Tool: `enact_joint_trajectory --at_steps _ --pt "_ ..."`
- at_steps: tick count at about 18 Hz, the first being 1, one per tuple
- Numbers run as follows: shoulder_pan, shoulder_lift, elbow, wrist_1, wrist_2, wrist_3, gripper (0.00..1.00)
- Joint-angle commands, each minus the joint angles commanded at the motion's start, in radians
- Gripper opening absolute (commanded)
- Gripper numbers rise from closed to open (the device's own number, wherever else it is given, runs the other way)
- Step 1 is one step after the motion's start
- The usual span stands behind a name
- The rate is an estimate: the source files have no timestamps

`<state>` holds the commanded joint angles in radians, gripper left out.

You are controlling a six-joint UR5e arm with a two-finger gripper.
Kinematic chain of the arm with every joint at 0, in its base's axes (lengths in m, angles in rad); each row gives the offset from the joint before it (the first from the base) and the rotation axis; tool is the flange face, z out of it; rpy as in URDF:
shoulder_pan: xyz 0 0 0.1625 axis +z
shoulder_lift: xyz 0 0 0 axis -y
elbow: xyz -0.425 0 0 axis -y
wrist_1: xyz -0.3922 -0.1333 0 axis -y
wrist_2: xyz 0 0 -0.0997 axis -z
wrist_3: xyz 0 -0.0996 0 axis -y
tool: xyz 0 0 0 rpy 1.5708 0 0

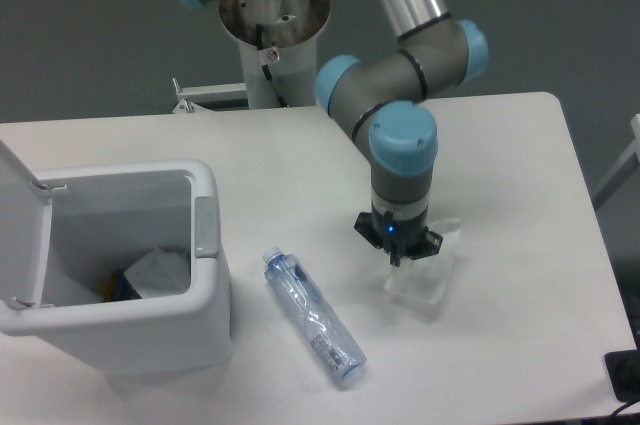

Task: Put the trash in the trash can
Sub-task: 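Lower the gripper onto the white tissue and close on it, then lift the tissue and carry it over the trash bin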

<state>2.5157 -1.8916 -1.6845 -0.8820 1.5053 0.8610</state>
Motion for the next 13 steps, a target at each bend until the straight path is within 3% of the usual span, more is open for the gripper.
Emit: enact_joint_trajectory --at_steps 5,9,10,13 --pt "0.0 0.06 0.11 0.002 -0.2 -0.38 0.0" --pt "-0.017 0.173 0.172 0.009 -0.301 -0.669 0.0" --pt "-0.043 0.196 0.201 0.012 -0.315 -0.766 0.0" --pt "-0.168 0.216 0.253 0.015 -0.313 -0.821 0.0"
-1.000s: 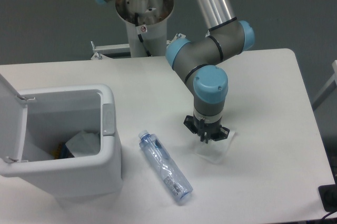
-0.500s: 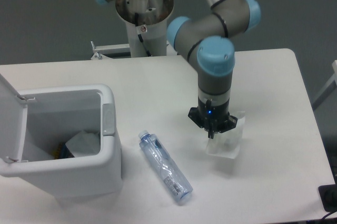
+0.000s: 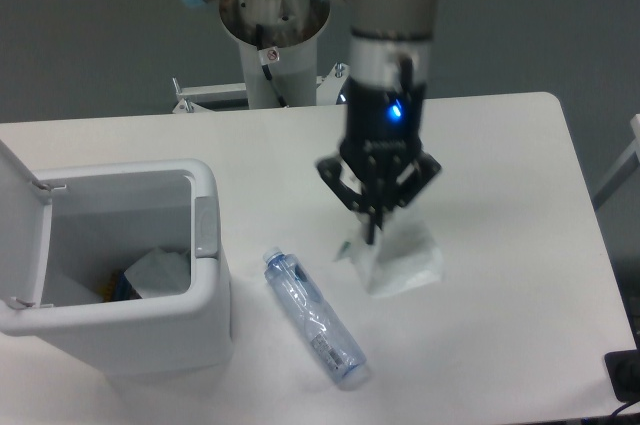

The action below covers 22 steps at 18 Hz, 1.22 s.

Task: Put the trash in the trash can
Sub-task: 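Lift the tissue and carry it over the trash bin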

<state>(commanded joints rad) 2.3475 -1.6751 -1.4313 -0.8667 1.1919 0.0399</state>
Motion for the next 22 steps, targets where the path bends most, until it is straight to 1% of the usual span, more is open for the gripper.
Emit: enact_joint_trajectory --at_steps 3,4,7,8,9,10,11,12,13,16,18,20,21,22 --pt "-0.112 -0.002 -0.006 0.014 0.003 0.001 0.0" --pt "-0.15 -0.011 -0.004 0.014 0.003 0.002 0.0" --pt "-0.233 -0.037 -0.011 0.015 0.003 0.011 0.0" --pt "-0.256 -0.043 -0.027 0.02 0.003 0.015 0.0" --pt "-0.257 -0.043 -0.032 0.02 0.003 0.015 0.1" --pt "-0.258 -0.048 -0.034 0.028 0.003 0.017 0.46" --pt "-0.258 -0.049 -0.032 0.029 0.003 0.021 0.73" --pt "-0.258 -0.048 -0.032 0.028 0.003 0.024 0.93" --pt "-0.258 -0.048 -0.029 0.025 0.002 0.021 1.0" --pt "-0.257 -0.034 -0.02 0.029 -0.002 0.002 1.0" --pt "-0.248 -0.035 -0.018 0.029 -0.002 -0.003 1.0" --pt "-0.164 -0.035 -0.012 0.029 -0.005 -0.067 1.0" --pt "-0.121 -0.041 0.005 0.029 -0.005 -0.095 1.0" --pt "-0.066 -0.07 0.009 0.028 -0.002 -0.112 1.0"
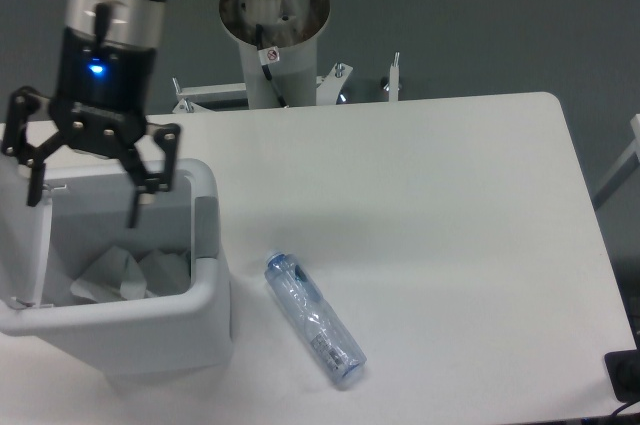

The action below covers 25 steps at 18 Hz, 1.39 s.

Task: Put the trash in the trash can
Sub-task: 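Lift the tissue and carry it over the trash bin, then move the gripper over the clear water bottle's cap end, then lower the gripper and close it around the water bottle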

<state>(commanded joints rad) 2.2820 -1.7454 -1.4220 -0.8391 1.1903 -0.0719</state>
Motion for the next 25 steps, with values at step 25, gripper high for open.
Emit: enact_joint_trajectory --at_steps 25 --pt "0.083 -0.496 0.005 -0.068 0.23 0.07 1.0"
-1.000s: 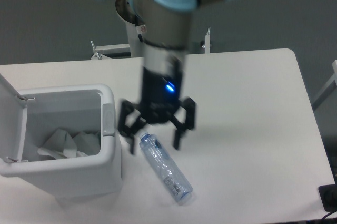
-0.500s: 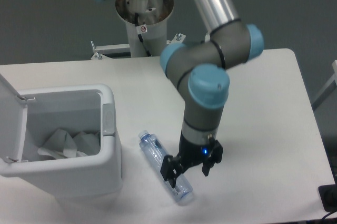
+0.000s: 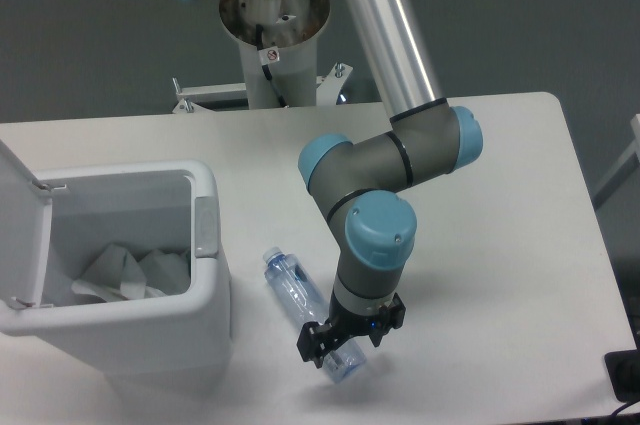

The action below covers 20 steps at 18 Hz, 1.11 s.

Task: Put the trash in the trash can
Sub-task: 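Lower the gripper and close it around the water bottle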

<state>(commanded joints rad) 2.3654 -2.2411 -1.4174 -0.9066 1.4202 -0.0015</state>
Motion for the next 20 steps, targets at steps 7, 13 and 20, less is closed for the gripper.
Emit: enact_joint_trajectory --at_steps 7,13,20 --pt "-0.02 -0.032 0.0 0.005 0.036 0.0 1.0" --pt "-0.023 -0.037 -0.005 0.005 0.059 -0.011 0.65" --pt "-0.023 -0.031 -0.005 0.006 0.057 -0.011 0.62"
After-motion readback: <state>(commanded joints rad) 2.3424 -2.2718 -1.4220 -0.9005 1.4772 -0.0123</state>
